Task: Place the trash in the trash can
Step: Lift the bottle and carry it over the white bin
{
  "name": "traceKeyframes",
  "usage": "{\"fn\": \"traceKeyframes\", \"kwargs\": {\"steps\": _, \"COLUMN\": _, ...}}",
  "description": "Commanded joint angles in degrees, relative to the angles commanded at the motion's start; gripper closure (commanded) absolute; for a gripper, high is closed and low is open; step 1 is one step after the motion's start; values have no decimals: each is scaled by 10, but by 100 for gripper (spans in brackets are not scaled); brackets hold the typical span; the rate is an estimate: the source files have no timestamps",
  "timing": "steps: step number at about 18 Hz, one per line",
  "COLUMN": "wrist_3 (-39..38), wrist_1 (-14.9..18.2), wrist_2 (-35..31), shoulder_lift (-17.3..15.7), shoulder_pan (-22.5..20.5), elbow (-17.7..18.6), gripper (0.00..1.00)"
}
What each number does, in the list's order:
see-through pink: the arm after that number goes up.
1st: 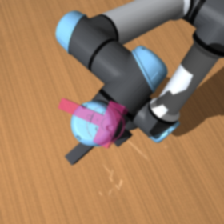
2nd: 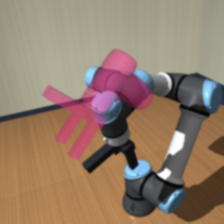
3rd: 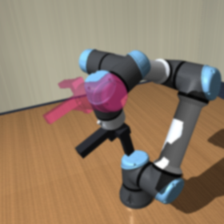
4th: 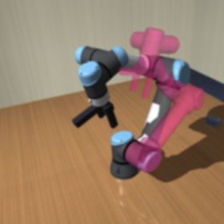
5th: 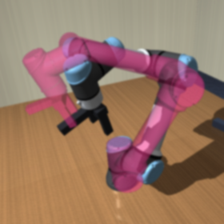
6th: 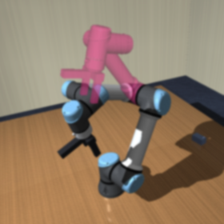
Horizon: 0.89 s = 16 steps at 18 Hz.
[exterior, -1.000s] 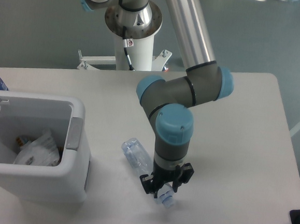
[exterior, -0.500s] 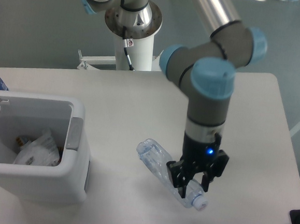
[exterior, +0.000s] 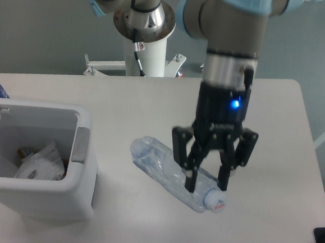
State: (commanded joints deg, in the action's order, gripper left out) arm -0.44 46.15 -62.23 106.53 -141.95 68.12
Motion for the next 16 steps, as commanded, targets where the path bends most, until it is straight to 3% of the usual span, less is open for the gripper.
{"fn": "traceKeyframes", "kwargs": {"steps": 6, "wrist_3": 1, "wrist_1": -6, "wrist_2": 9, "shoulder_lift": -22, "shoulder_pan": 60, "elbow": 14, "gripper": 42}}
{"fn": "traceKeyframes", "kwargs": {"steps": 13, "wrist_3": 66, "wrist_1": -14, "wrist_2": 9, "shoulder_lift": -13, "shoulder_pan": 148, "elbow": 58, "gripper": 42}}
{"fn": "traceKeyframes", "kwargs": {"steps": 16, "wrist_3": 82, "wrist_1": -34, "wrist_2": 9, "shoulder_lift": -4, "shoulder_pan": 169, "elbow": 65, "gripper": 42}}
